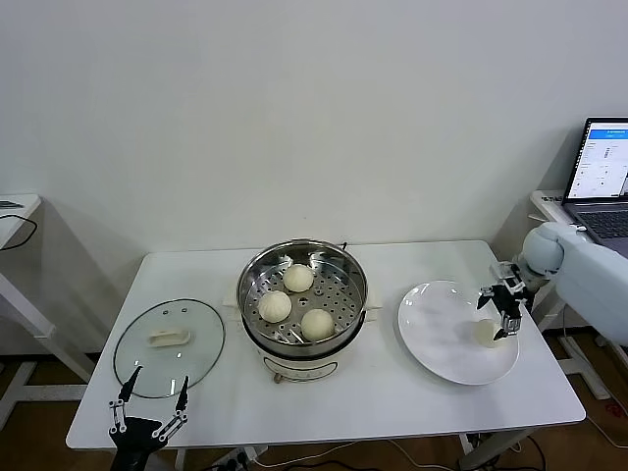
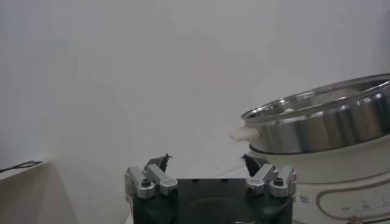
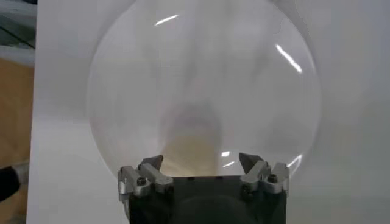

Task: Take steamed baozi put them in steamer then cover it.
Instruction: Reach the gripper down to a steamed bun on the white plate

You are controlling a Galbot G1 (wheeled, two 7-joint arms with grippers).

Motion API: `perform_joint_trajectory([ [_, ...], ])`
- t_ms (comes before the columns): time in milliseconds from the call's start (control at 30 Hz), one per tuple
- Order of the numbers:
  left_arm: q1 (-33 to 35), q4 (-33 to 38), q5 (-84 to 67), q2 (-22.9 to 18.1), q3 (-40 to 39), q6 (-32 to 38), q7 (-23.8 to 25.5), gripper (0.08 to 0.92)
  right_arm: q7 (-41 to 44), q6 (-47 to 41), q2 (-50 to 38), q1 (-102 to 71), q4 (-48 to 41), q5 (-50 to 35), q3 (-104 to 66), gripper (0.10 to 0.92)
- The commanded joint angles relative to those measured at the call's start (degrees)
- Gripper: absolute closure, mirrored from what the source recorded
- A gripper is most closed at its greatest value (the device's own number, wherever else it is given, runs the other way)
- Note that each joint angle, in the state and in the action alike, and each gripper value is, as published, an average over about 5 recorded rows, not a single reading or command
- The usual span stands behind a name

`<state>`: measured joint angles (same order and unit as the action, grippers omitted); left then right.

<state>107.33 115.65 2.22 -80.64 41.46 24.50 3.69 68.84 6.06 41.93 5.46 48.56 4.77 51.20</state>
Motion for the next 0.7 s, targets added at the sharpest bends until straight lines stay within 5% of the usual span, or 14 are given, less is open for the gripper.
perform_joint_trajectory([
  [33,0.04,-0.13,0.02,-0.11,-0.23,-0.01,0.07,0.177,-1.67,-0.62,0.33,-2.98,-1.95,1.10,-0.86,0.203],
  [333,-0.05,-0.23,-0.05,-0.19,-0.05,-0.01,0.04,0.177,-2.21,-0.35,0.90,-3.67,-2.56,1.62,-2.04,0.213],
  [700,-0.46,0.04,-0.20,0.00,0.19,0.04,0.01,0.177,-2.87,0.71,0.29,-1.25,0.54,1.15,-1.80,0.373],
])
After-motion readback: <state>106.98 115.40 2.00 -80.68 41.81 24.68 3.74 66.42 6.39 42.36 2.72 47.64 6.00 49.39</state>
